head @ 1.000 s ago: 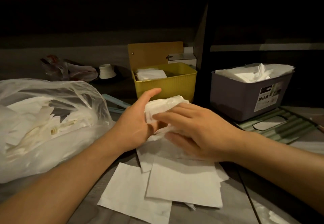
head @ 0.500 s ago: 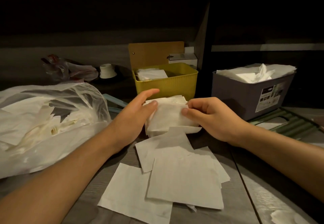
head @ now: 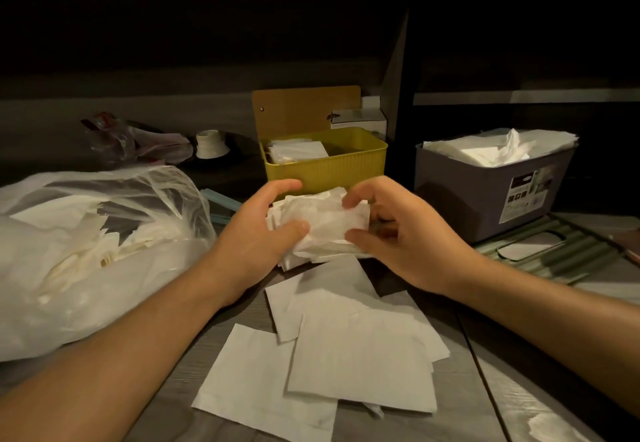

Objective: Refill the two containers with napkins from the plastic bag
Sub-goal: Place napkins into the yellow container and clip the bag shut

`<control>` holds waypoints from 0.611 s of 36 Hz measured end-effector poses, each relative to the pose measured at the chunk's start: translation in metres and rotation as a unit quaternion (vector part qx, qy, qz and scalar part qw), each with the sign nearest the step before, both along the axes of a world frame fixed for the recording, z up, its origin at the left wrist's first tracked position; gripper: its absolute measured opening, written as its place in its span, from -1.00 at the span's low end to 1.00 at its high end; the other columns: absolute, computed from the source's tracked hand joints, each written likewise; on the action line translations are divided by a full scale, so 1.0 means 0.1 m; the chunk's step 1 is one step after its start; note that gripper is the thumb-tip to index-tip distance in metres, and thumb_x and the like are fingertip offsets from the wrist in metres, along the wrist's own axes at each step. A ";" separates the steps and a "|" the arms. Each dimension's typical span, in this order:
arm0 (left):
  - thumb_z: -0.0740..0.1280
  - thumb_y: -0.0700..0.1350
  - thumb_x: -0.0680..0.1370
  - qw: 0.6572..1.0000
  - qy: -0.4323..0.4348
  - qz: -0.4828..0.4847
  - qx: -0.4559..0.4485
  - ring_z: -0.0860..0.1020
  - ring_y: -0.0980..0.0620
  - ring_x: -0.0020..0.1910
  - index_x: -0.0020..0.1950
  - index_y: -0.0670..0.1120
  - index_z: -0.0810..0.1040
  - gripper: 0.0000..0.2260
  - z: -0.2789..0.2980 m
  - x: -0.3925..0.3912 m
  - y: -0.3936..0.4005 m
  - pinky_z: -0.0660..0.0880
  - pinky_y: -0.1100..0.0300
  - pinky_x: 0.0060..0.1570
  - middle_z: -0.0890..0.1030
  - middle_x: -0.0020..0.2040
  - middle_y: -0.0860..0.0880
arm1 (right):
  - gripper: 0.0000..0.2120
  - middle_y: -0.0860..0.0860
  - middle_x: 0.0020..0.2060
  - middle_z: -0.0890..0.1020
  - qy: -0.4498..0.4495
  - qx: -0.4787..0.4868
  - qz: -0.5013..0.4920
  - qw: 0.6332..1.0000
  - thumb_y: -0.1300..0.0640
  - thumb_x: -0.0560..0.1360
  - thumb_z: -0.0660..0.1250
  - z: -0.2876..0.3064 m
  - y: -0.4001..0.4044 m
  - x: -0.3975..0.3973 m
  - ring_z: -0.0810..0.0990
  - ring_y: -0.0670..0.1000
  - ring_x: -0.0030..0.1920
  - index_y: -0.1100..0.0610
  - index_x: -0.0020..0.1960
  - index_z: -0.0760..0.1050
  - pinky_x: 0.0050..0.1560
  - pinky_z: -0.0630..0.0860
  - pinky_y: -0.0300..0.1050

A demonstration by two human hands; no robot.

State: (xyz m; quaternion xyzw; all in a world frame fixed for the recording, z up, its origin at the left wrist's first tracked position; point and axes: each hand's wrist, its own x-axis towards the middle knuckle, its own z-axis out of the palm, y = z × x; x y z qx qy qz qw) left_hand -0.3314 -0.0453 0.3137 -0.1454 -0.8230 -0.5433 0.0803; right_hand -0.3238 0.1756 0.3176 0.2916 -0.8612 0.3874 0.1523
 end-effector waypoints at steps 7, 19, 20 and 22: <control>0.35 -0.15 0.61 0.999 -0.012 -0.004 0.030 0.58 0.15 0.11 0.38 0.14 0.44 -0.63 0.00 0.00 0.00 0.61 0.30 -0.08 0.55 0.22 0.15 | -0.55 -0.27 0.12 0.49 -0.081 -0.084 0.017 0.993 0.29 0.52 0.43 0.00 -0.03 -0.01 0.63 -0.15 -0.08 -0.17 0.19 0.39 -0.02 0.62 -0.25; 0.30 -0.16 0.65 0.997 -0.015 0.021 0.074 0.55 0.03 0.25 0.36 0.14 0.49 -0.68 0.00 -0.06 -0.03 0.60 -0.03 0.19 0.55 0.28 0.06 | -0.26 -0.11 0.08 0.55 -0.154 -0.079 0.007 0.985 0.19 0.47 0.50 0.04 -0.04 0.00 0.68 -0.02 -0.04 -0.17 0.48 0.19 0.07 0.66 -0.08; 0.30 -0.16 0.64 0.996 -0.014 0.021 0.080 0.55 0.02 0.25 0.36 0.14 0.50 -0.68 0.00 -0.06 -0.03 0.60 -0.04 0.19 0.55 0.29 0.06 | -0.25 -0.09 0.07 0.60 -0.165 -0.060 0.003 0.984 0.15 0.47 0.50 0.04 -0.04 0.00 0.68 -0.02 -0.02 -0.18 0.49 0.17 0.08 0.66 -0.07; 0.31 -0.16 0.64 0.996 -0.012 0.023 0.090 0.56 0.02 0.25 0.36 0.14 0.50 -0.68 -0.01 -0.07 -0.03 0.61 -0.04 0.18 0.56 0.28 0.06 | -0.23 -0.06 0.09 0.66 -0.195 -0.052 0.007 0.979 0.13 0.48 0.49 0.04 -0.05 -0.01 0.70 0.01 -0.02 -0.18 0.52 0.14 0.04 0.67 -0.05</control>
